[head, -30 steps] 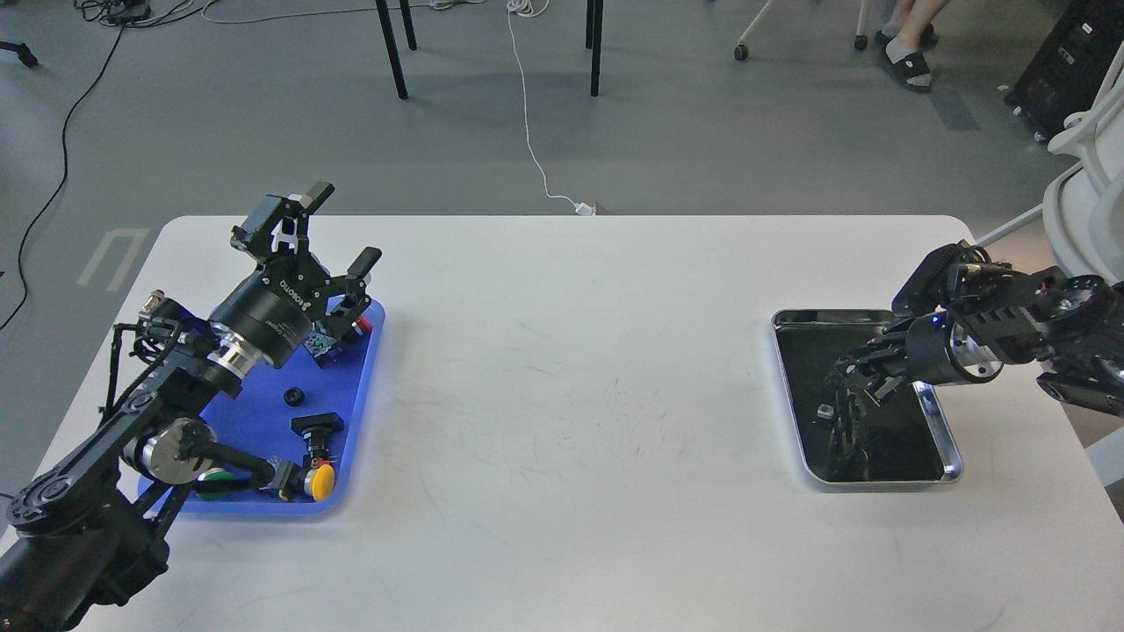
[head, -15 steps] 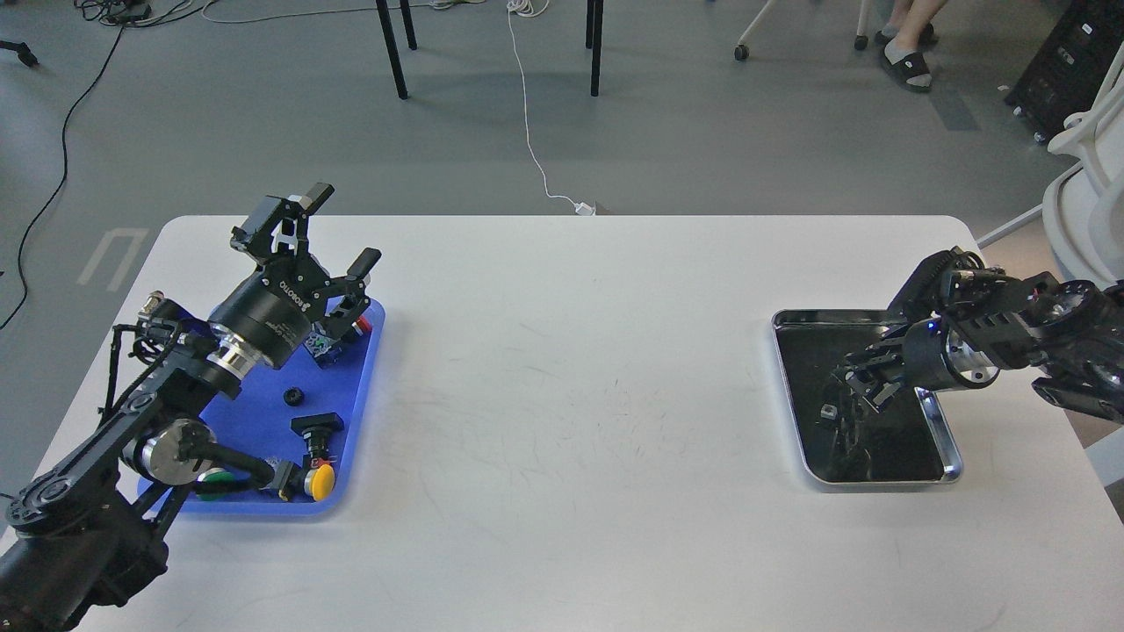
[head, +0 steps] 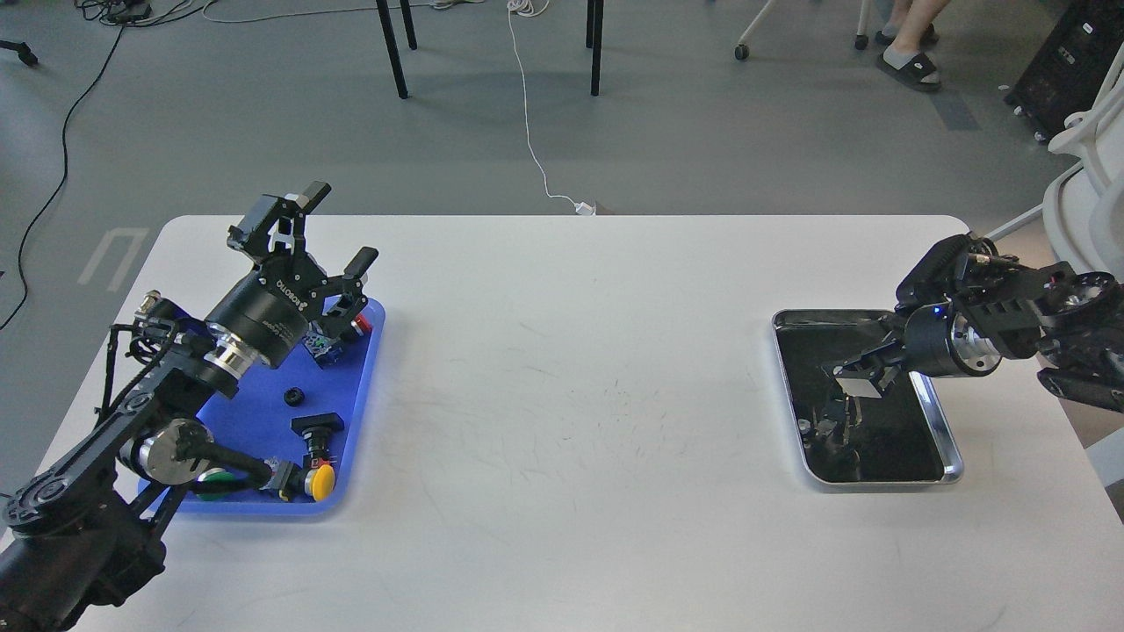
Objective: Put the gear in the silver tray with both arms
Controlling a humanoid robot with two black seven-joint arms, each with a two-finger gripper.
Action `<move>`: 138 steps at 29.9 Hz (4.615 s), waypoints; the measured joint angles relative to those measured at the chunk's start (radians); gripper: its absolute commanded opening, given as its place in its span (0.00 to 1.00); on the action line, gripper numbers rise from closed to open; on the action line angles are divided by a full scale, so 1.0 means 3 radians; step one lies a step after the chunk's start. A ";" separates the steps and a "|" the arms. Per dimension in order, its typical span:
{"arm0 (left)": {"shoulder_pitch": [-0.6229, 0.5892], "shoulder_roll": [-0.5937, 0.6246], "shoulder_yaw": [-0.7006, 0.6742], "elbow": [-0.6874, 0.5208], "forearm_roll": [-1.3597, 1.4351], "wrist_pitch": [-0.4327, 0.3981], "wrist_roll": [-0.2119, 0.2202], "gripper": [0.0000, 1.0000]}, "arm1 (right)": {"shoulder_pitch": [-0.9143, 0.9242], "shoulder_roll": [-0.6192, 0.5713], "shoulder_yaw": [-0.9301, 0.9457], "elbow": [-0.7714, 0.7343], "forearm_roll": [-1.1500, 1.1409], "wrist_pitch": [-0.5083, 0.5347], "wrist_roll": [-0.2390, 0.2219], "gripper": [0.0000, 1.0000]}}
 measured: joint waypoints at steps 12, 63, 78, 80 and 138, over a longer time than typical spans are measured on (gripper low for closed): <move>0.0000 -0.0002 0.0000 0.0000 0.0000 0.0000 -0.0075 0.98 | -0.1180 -0.0376 0.2874 0.0123 0.1405 0.0067 -0.0001 0.97; -0.1526 0.1286 0.2598 0.0162 0.4955 0.0049 -0.0537 0.70 | -0.2400 -0.0090 0.4450 0.0319 0.3365 0.1185 0.0000 0.97; -0.1529 0.1274 0.2705 0.0287 0.4958 0.0049 -0.0537 0.63 | -0.2409 -0.0094 0.4450 0.0318 0.3365 0.1186 0.0000 0.97; -0.1528 0.1271 0.2705 0.0290 0.4956 0.0048 -0.0537 0.63 | -0.2410 -0.0100 0.4450 0.0318 0.3366 0.1186 0.0000 0.97; -0.2248 0.1188 0.2717 -0.1013 0.4756 0.0001 -0.0339 0.15 | -0.2379 -0.0173 0.4552 0.0327 0.3366 0.1201 0.0001 0.97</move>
